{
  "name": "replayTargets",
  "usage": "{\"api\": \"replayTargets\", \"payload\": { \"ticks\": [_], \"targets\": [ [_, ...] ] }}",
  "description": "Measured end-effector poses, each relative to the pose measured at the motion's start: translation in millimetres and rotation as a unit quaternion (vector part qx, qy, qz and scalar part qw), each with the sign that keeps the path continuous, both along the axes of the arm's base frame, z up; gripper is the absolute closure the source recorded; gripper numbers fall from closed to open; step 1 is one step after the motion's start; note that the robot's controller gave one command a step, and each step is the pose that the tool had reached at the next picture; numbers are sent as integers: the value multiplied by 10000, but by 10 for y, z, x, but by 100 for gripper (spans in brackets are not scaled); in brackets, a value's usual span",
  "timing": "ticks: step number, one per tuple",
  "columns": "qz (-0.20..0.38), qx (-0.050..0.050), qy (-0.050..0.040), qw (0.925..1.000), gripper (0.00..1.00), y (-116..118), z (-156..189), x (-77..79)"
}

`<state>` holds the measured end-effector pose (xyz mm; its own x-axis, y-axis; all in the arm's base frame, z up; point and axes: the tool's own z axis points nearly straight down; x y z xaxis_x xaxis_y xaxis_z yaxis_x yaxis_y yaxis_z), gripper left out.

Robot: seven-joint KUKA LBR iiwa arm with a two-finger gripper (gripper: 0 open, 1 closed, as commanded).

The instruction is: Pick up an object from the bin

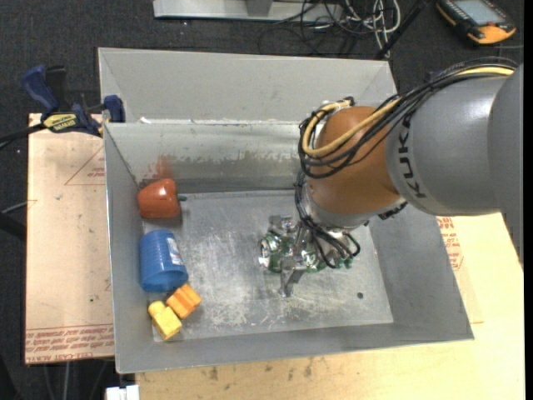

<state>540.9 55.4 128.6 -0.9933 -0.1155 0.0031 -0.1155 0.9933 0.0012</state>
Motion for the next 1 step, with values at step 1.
{"api": "replayTargets", "payload": {
  "ticks": [1],
  "targets": [
    [-1, 1, -15, 10000, 100, 1, 201, 9]
  ]
}}
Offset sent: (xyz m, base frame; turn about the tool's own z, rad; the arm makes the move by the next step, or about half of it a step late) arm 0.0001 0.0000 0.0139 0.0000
